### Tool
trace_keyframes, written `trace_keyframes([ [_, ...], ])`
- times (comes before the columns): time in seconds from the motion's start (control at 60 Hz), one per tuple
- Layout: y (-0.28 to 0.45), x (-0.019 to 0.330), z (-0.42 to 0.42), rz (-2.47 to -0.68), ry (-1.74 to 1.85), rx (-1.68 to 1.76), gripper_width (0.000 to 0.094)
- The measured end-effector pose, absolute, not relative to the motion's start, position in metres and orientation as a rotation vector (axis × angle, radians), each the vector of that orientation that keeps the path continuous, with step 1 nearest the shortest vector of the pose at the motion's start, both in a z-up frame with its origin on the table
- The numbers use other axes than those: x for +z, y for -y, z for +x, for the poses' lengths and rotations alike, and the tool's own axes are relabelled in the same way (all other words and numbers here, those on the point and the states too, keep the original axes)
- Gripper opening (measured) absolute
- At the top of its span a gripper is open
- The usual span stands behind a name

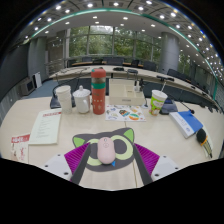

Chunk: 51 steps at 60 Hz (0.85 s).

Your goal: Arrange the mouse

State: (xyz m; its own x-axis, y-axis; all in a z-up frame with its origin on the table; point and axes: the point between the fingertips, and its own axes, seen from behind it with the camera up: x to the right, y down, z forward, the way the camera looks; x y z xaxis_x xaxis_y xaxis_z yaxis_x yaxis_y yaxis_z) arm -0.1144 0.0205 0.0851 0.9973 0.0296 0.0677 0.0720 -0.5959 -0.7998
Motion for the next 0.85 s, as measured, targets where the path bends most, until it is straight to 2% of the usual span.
trace_keyframes([
  [0.167, 0.046, 0.165, -0.113, -2.143, 0.118, -0.109, 0.0856],
  [0.25, 0.08, 0.189, -0.109, -2.121, 0.131, -0.135, 0.0854],
  [0.55, 0.204, 0.229, -0.121, -2.087, 0.128, -0.077, 0.0854],
  [0.85, 0.247, 0.253, -0.124, -2.041, 0.082, -0.037, 0.0851],
])
